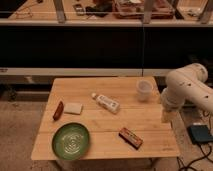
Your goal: Place the pepper on the white sponge
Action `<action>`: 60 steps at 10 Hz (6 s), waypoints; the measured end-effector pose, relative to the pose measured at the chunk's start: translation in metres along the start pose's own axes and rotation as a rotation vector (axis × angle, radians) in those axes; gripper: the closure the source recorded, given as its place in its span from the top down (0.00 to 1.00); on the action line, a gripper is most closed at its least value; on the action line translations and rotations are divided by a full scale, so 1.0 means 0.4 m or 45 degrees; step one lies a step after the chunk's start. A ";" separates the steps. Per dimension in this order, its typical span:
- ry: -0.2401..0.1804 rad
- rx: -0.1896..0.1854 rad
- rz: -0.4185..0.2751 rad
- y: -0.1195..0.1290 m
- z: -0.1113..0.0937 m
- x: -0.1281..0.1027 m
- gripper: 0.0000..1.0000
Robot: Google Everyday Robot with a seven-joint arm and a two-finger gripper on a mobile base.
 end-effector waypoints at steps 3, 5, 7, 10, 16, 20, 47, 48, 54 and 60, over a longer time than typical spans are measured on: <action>0.000 0.000 0.000 0.000 0.000 0.000 0.65; 0.000 0.000 0.000 0.000 0.000 0.000 0.65; 0.000 0.000 0.000 0.000 0.000 0.000 0.65; 0.000 0.000 0.000 0.000 0.000 0.000 0.65; 0.000 0.000 0.000 0.000 0.000 0.000 0.65; 0.005 0.002 -0.004 -0.003 0.000 0.003 0.65; -0.291 0.218 -1.755 -0.399 0.018 -1.022 0.65; -0.319 0.255 -1.846 -0.404 0.020 -1.087 0.65; -0.419 0.287 -2.208 -0.345 0.096 -1.330 0.65; -0.369 0.251 -2.301 -0.284 0.179 -1.434 0.65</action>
